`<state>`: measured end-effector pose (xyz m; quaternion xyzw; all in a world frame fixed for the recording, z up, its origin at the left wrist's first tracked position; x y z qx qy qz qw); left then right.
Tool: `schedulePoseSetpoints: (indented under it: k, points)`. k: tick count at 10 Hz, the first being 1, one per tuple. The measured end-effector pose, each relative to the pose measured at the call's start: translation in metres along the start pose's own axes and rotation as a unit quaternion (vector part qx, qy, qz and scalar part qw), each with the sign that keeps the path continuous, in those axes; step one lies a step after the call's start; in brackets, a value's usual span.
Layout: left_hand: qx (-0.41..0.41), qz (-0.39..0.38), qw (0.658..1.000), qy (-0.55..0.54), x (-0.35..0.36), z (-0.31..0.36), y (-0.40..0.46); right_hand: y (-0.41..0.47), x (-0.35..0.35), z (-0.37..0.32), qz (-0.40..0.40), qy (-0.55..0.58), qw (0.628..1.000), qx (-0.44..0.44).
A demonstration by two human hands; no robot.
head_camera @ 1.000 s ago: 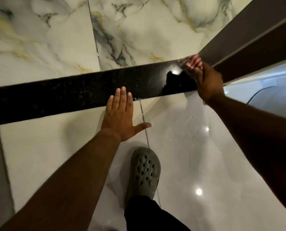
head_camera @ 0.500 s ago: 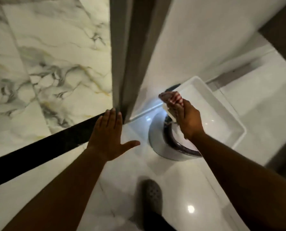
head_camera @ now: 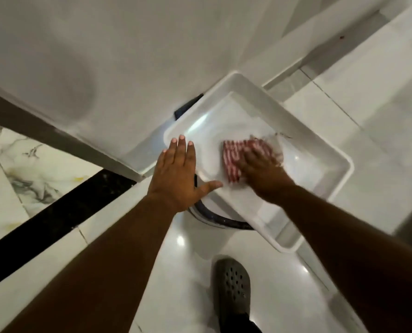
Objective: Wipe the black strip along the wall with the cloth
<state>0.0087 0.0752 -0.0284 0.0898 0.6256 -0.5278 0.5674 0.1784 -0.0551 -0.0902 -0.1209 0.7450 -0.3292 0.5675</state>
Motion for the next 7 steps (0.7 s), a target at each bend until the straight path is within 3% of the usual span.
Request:
schedulePoseSetpoints:
  k: [1,5,7]
  points:
    - [-0.014,-0.013,1.000,0.014,0.014,0.006,0.012,0.012,0.033,-0.001,-0.010,0.033,0.999,0.020]
    - [-0.065,0.031,0.997,0.004,0.032,0.009,0.023,0.039,0.030,0.006,0.061,0.101,0.983,0.140]
    - [-0.100,0.036,0.994,-0.027,0.022,0.015,0.009,0.023,0.006,0.010,0.041,0.146,0.984,0.090]
Point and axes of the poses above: each hand's wrist, its own y-axis towards the middle knuckle, its own x-axis out of the palm, z = x × y, the point moved 7 cm from there along y, towards the middle knuckle, and after that the axes turned 11 degrees about -z, right-handed, at the moved point
